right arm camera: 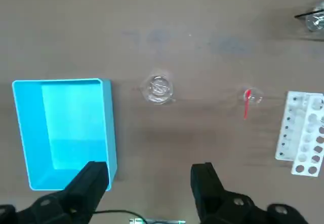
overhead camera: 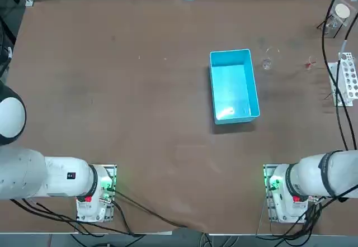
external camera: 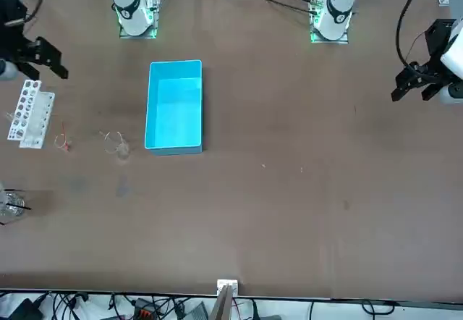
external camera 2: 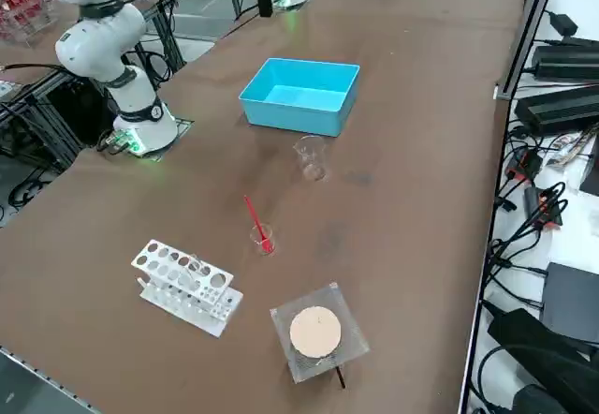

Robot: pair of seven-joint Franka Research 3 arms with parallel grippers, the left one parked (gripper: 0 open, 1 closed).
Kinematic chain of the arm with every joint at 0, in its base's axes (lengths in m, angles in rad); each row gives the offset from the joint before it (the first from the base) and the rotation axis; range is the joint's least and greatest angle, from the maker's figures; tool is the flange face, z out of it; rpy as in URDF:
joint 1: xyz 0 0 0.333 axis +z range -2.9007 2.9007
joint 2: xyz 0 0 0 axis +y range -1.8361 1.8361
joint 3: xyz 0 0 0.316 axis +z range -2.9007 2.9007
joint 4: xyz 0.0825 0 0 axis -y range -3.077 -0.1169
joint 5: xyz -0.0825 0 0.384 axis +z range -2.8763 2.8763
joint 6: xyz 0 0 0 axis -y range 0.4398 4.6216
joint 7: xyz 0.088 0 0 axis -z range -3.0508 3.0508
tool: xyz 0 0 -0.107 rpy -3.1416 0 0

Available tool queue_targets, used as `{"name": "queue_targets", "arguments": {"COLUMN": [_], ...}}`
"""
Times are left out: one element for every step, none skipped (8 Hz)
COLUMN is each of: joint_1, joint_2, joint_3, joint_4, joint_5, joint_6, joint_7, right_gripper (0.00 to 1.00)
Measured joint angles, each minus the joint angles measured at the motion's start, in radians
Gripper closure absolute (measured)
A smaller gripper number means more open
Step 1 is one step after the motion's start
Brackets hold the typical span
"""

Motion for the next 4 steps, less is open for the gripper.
{"name": "queue_targets", "arguments": {"joint_1": [-0.017, -0.020, -0.020, -0.019], "joint_2": [0.000, 0.000, 0.000, 0.000], "joint_3": [0.010, 0.017, 0.025, 0.030], "joint_4": [-0.001, -0.002, -0.004, -0.006], "joint_5": [0.000, -0.001, -0.002, -0.002], "joint_6": [0.006, 0.020, 0.030, 0.031], "joint_7": [-0.002, -0.002, -0.002, -0.002], "right_gripper": [0.00, 0.00, 0.00, 0.00]}}
